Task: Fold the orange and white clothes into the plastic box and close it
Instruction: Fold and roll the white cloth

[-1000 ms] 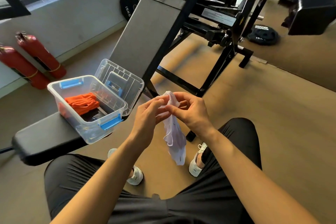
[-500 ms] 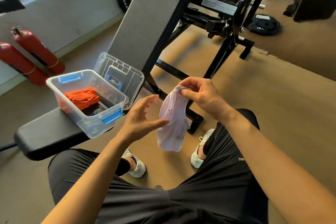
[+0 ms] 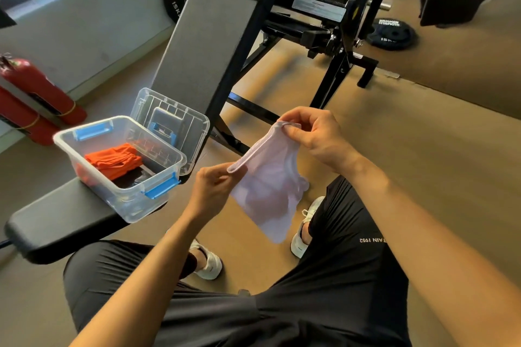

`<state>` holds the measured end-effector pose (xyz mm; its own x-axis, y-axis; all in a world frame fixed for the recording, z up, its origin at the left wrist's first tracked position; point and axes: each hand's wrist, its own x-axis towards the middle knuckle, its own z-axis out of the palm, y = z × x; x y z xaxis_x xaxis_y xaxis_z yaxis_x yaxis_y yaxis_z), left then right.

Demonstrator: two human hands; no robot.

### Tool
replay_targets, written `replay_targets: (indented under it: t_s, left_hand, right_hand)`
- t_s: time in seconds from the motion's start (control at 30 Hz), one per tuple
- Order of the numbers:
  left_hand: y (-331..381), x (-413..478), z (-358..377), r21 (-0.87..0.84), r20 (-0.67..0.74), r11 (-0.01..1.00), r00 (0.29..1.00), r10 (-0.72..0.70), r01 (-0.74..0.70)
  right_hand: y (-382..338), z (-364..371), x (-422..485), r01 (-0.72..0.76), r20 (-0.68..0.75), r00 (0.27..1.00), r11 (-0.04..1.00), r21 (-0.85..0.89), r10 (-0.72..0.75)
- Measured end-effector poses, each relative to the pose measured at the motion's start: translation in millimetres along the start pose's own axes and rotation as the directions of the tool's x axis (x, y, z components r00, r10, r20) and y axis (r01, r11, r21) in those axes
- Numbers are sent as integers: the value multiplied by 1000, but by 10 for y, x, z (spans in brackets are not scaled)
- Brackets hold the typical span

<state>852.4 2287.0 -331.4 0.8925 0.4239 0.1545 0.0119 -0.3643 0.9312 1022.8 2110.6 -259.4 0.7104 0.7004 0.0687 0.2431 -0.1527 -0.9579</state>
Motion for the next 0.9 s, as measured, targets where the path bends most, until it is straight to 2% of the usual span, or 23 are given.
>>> replay_targets:
  t_s: [0.07,0.13,0.23,0.33,0.4,0.6,0.7,0.9]
  left_hand:
    - [46,45,-84,-156,12,983,995,-95,96]
    - [67,114,-142,-233,-3,960,987,-159,154]
    - [84,217,-186,-251,-35,948,977,-212,197]
    - [66,329,-217,-249,-63,940,965,-255,233]
    - [81,401,-225,-221,-70,946,964,-258,237]
    - [147,538,-243,-148,-60,948,954,-293,282]
    - [176,569,-256,-121,-54,943,947,-317,309]
    - [285,580,-285,-98,-103,929,925,-365,356]
  right_hand:
    - [23,-43,16,14,-3,1000,999,-52,-14]
    - [21,-70,25,35,14,999,992,-119,-34]
    - [-3,-100,19,75,75,995,979,-188,-62]
    - [-60,-109,-11,107,209,976,969,-223,-59]
    - [-84,-110,-12,144,266,962,937,-318,-58]
    - [-140,-60,26,206,313,949,814,-542,-32]
    - [-162,-12,36,189,269,962,824,-535,-46]
    - [-106,165,43,109,106,991,929,-354,-76]
